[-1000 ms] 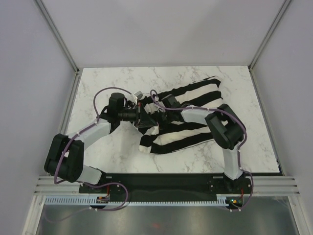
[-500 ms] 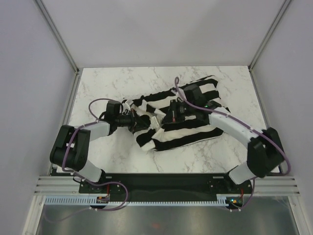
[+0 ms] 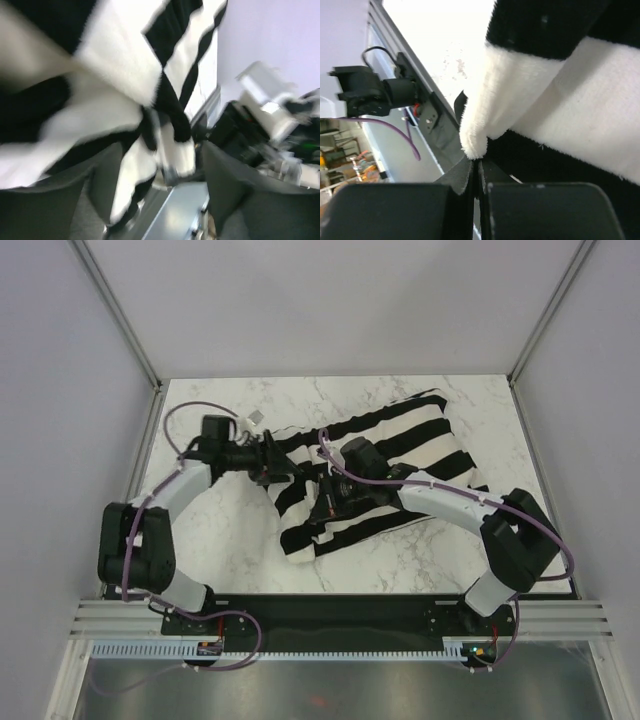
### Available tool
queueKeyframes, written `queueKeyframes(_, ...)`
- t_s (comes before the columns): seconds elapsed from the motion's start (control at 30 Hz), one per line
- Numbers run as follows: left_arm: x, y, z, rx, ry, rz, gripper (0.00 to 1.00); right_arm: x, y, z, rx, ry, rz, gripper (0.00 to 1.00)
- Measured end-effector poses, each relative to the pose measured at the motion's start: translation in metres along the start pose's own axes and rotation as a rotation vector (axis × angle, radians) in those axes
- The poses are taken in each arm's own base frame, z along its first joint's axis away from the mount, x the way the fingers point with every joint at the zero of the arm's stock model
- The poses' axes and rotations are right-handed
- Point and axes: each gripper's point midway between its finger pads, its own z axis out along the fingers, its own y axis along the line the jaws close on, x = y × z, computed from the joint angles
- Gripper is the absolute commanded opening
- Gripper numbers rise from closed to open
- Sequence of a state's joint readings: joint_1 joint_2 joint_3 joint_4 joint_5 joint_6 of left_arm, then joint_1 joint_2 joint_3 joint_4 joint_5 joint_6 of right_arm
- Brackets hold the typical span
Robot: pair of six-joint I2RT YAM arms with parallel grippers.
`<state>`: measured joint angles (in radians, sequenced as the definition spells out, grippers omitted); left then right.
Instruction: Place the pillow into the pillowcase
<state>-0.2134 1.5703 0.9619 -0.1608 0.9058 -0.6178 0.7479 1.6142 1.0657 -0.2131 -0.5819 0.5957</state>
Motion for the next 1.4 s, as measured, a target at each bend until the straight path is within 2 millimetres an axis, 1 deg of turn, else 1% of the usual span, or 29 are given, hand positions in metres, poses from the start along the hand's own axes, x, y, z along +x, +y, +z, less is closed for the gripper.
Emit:
queueKeyframes(0.03,-0.008,0.002,-0.023,-0.01,-0.041,0.01,0.85,0.002,0.0,0.003,0.002,0.005,-0.013,0.0)
queueKeyframes(0.07,-0.019,0.007,-0.05,-0.033,-0.104,0.014,0.88,0.004,-0.002,0.007,0.008,0.011,-0.028,0.0)
queueKeyframes(0.13,-0.041,0.018,-0.102,-0.1,-0.245,0.044,0.89,0.008,-0.011,0.014,0.03,0.026,-0.046,0.0)
queueKeyframes(0.17,-0.049,0.021,-0.121,-0.135,-0.297,0.061,0.87,0.01,-0.016,0.019,0.042,0.036,-0.053,0.0)
queueKeyframes(0.2,-0.054,0.021,-0.132,-0.161,-0.325,0.086,0.85,0.013,-0.022,0.023,0.055,0.048,-0.058,0.0)
queueKeyframes(0.23,-0.055,0.02,-0.135,-0.177,-0.334,0.107,0.84,0.017,-0.027,0.027,0.065,0.061,-0.064,0.0)
queueKeyframes(0.33,-0.049,0.026,-0.124,-0.19,-0.299,0.102,0.81,0.025,-0.033,0.033,0.076,0.088,-0.08,0.0)
queueKeyframes(0.47,-0.043,0.055,-0.1,-0.193,-0.249,0.006,0.84,0.025,-0.026,0.031,0.051,0.089,-0.104,0.0)
queueKeyframes(0.57,-0.042,0.068,-0.076,-0.186,-0.227,-0.057,0.85,0.025,-0.014,0.029,0.011,0.089,-0.13,0.0)
queueKeyframes(0.67,-0.052,0.067,-0.044,-0.154,-0.205,-0.069,0.85,0.029,0.01,0.036,-0.035,0.104,-0.197,0.0)
queueKeyframes(0.7,-0.061,0.066,-0.034,-0.14,-0.199,-0.077,0.85,0.031,0.021,0.04,-0.057,0.111,-0.222,0.04)
queueKeyframes(0.73,-0.072,0.065,-0.024,-0.129,-0.195,-0.081,0.86,0.031,0.029,0.044,-0.076,0.116,-0.24,0.16)
queueKeyframes(0.77,-0.086,0.066,-0.018,-0.126,-0.205,-0.082,0.87,0.028,0.037,0.047,-0.093,0.118,-0.257,0.38)
queueKeyframes(0.8,-0.101,0.067,-0.016,-0.128,-0.223,-0.079,0.88,0.023,0.044,0.049,-0.11,0.114,-0.268,0.46)
queueKeyframes(0.83,-0.116,0.067,-0.019,-0.133,-0.247,-0.073,0.89,0.013,0.05,0.049,-0.126,0.099,-0.287,0.63)
queueKeyframes(0.87,-0.133,0.065,-0.025,-0.138,-0.278,-0.059,0.91,0.001,0.054,0.045,-0.139,0.08,-0.298,0.73)
queueKeyframes(0.9,-0.152,0.062,-0.035,-0.145,-0.319,-0.03,0.92,-0.017,0.055,0.036,-0.147,0.043,-0.31,0.79)
queueKeyframes(0.93,-0.166,0.057,-0.045,-0.154,-0.345,0.0,0.94,-0.041,0.049,0.024,-0.138,-0.007,-0.313,0.82)
queueKeyframes(1.0,-0.197,0.039,-0.073,-0.179,-0.408,0.118,0.97,-0.09,0.021,-0.012,-0.069,-0.1,-0.344,0.82)
queueKeyframes(1.03,-0.209,0.029,-0.088,-0.195,-0.438,0.191,0.97,-0.117,-0.001,-0.038,-0.003,-0.153,-0.361,0.82)
queueKeyframes(1.07,-0.214,0.021,-0.099,-0.213,-0.451,0.255,0.97,-0.141,-0.024,-0.066,0.082,-0.206,-0.398,0.81)
queueKeyframes(1.1,-0.209,0.009,-0.112,-0.241,-0.446,0.338,0.97,-0.157,-0.048,-0.094,0.177,-0.247,-0.432,0.81)
queueKeyframes(1.13,-0.203,0.004,-0.115,-0.251,-0.435,0.362,0.97,-0.162,-0.069,-0.121,0.27,-0.265,-0.46,0.81)
queueKeyframes(1.17,-0.191,-0.003,-0.119,-0.275,-0.411,0.423,0.97,-0.158,-0.084,-0.142,0.352,-0.261,-0.495,0.81)
queueKeyframes(1.2,-0.173,-0.009,-0.116,-0.286,-0.373,0.475,0.96,-0.143,-0.092,-0.154,0.409,-0.231,-0.526,0.8)
queueKeyframes(1.23,-0.151,-0.013,-0.113,-0.296,-0.328,0.516,0.95,-0.124,-0.096,-0.159,0.441,-0.183,-0.556,0.8)
queueKeyframes(1.27,-0.126,-0.016,-0.103,-0.3,-0.269,0.554,0.93,-0.103,-0.098,-0.16,0.458,-0.131,-0.588,0.8)
queueKeyframes(1.33,-0.075,-0.018,-0.081,-0.284,-0.138,0.603,0.91,-0.061,-0.11,-0.154,0.483,-0.001,-0.625,0.8)
queueKeyframes(1.4,-0.017,-0.014,-0.049,-0.281,0.029,0.643,0.91,-0.029,-0.133,-0.148,0.509,0.107,-0.626,0.81)
